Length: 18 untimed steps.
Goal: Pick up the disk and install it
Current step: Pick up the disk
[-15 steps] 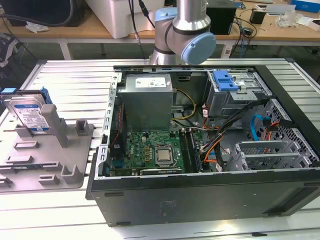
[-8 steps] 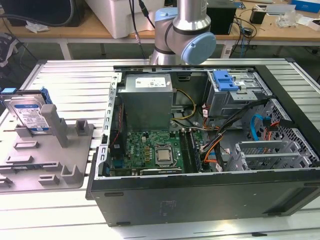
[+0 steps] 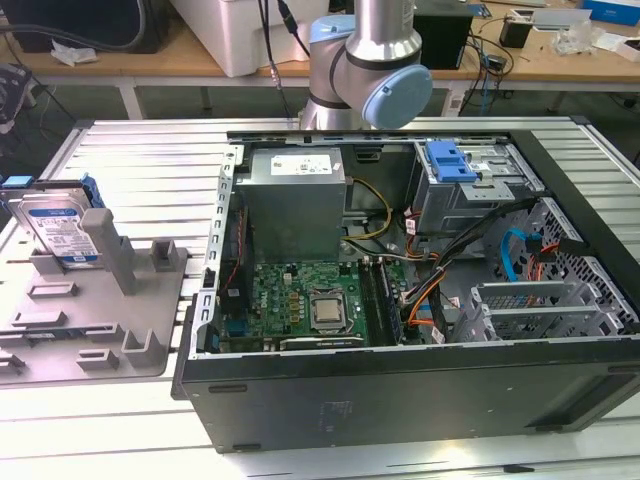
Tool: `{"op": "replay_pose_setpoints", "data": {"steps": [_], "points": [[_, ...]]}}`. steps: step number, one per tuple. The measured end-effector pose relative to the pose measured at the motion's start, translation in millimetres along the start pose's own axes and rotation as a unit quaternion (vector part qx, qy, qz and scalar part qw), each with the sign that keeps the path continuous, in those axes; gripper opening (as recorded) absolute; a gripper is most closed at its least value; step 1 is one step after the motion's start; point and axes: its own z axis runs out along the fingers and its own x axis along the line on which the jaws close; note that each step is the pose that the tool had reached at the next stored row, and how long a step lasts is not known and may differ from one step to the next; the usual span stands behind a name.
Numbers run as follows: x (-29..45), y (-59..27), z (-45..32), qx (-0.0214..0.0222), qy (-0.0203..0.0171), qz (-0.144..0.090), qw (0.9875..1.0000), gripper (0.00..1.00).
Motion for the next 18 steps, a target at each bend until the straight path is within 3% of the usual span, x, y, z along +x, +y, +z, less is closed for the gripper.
{"op": "replay_pose_setpoints", "data": {"steps": [5,6,12,14,18], "points": [[0.0,0.0,0.1,0.0002,0.0056,-0.051,0.9987,0.11],[0.0,0.0,0.3,0.0003,0.0088,-0.076,0.9970,0.11],[0.0,-0.1,0.7,0.0004,0.0165,-0.137,0.9904,0.11],[-1.5,-0.4,1.1,0.0001,0.0212,-0.160,0.9869,0.11],[-3.8,-1.3,1.5,0.0001,0.0255,-0.177,0.9839,0.11]]}}
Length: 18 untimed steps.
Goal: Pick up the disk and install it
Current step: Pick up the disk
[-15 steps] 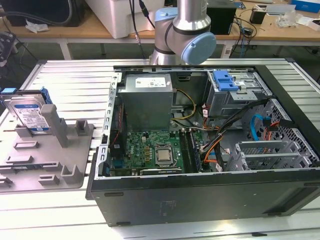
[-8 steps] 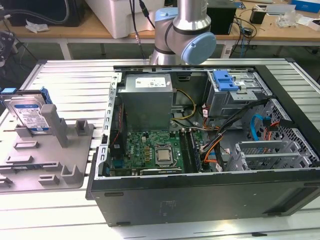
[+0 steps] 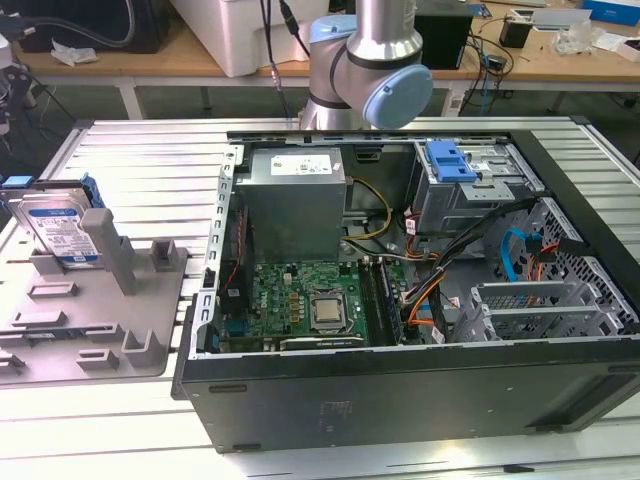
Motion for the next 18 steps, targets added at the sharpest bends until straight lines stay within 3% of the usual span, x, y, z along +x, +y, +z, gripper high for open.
{"op": "replay_pose_setpoints", "data": {"steps": [4,12,15,18], "points": [[-0.9,-2.9,-0.3,0.0035,0.0046,-0.020,0.9998,0.11],[-0.4,-6.2,-0.3,0.0056,0.0061,-0.036,0.9993,0.11],[-0.4,-6.2,-0.3,0.0073,0.0079,-0.076,0.9971,0.11],[-0.4,-6.3,-0.3,0.0095,0.0102,-0.126,0.9919,0.11]]}}
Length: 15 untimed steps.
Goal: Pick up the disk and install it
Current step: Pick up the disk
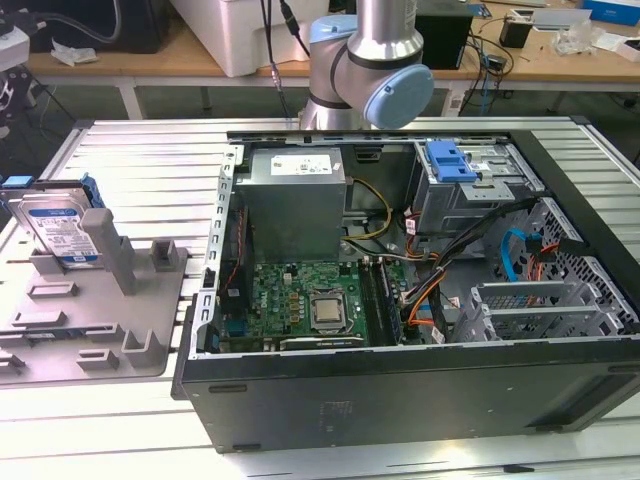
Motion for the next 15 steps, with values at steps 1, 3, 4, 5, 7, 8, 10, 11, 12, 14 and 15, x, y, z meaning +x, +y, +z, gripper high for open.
{"op": "replay_pose_setpoints", "data": {"steps": [1,3,4,5,7,8,10,11,12,14,15], "points": [[0.0,0.0,0.0,0.0007,0.0006,-0.015,0.9999,0.17],[0.0,0.0,0.0,0.0016,0.0014,-0.033,0.9995,0.24],[0.0,0.0,0.0,0.0023,0.0020,-0.047,0.9989,0.36],[0.0,0.0,0.0,0.0030,0.0026,-0.060,0.9982,0.36],[0.1,0.1,0.1,0.0044,0.0039,-0.072,0.9974,0.42],[0.1,0.1,0.0,0.0044,0.0039,-0.072,0.9974,0.42],[0.1,0.1,0.0,0.0044,0.0040,-0.072,0.9974,0.42],[0.1,0.1,0.0,0.0044,0.0040,-0.073,0.9973,0.42],[0.1,0.1,0.0,0.0044,0.0040,-0.074,0.9973,0.42],[0.2,0.1,0.0,0.0045,0.0041,-0.076,0.9971,0.43],[0.2,0.2,0.0,0.0046,0.0041,-0.077,0.9970,0.43]]}}
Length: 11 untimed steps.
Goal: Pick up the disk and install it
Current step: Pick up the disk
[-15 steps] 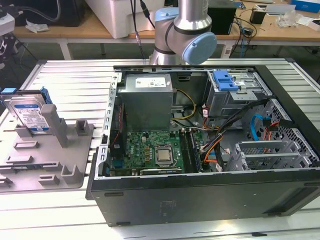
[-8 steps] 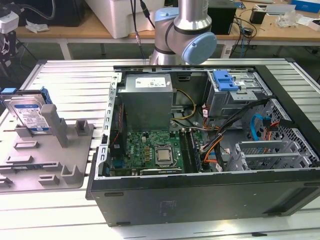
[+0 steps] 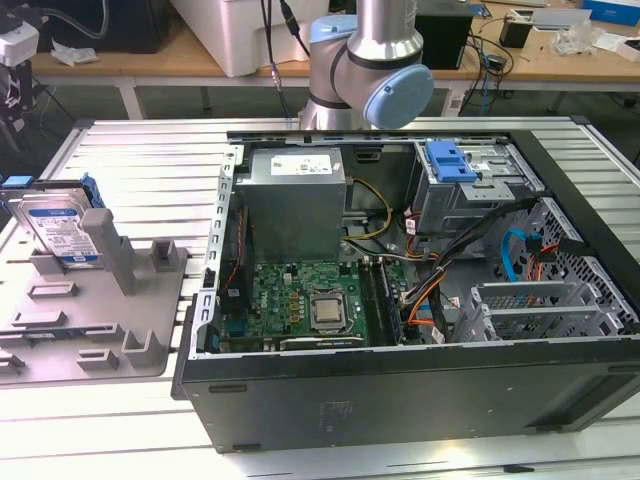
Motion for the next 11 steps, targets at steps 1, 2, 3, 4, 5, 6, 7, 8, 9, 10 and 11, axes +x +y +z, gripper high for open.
{"op": "replay_pose_setpoints", "data": {"steps": [1,2,3,4,5,6,7,8,9,10,11], "points": [[0.0,0.0,0.0,0.0001,0.0000,-0.001,1.0000,0.49],[0.0,0.0,0.0,0.0001,0.0001,-0.002,1.0000,0.49],[0.1,0.0,0.0,0.0004,0.0004,-0.006,1.0000,0.49],[0.1,0.1,0.1,0.0013,0.0011,-0.019,0.9998,0.49],[0.0,0.1,0.3,0.0021,0.0017,-0.035,0.9994,0.49],[0.0,0.0,0.6,0.0034,0.0026,-0.058,0.9983,0.49],[0.0,0.0,0.7,0.0040,0.0030,-0.068,0.9977,0.49],[0.0,0.0,0.9,0.0045,0.0033,-0.076,0.9971,0.49],[0.0,0.0,1.1,0.0052,0.0037,-0.088,0.9961,0.49],[-0.1,0.0,1.3,0.0057,0.0040,-0.096,0.9953,0.49],[0.0,0.0,1.6,0.0064,0.0044,-0.108,0.9941,0.49]]}}
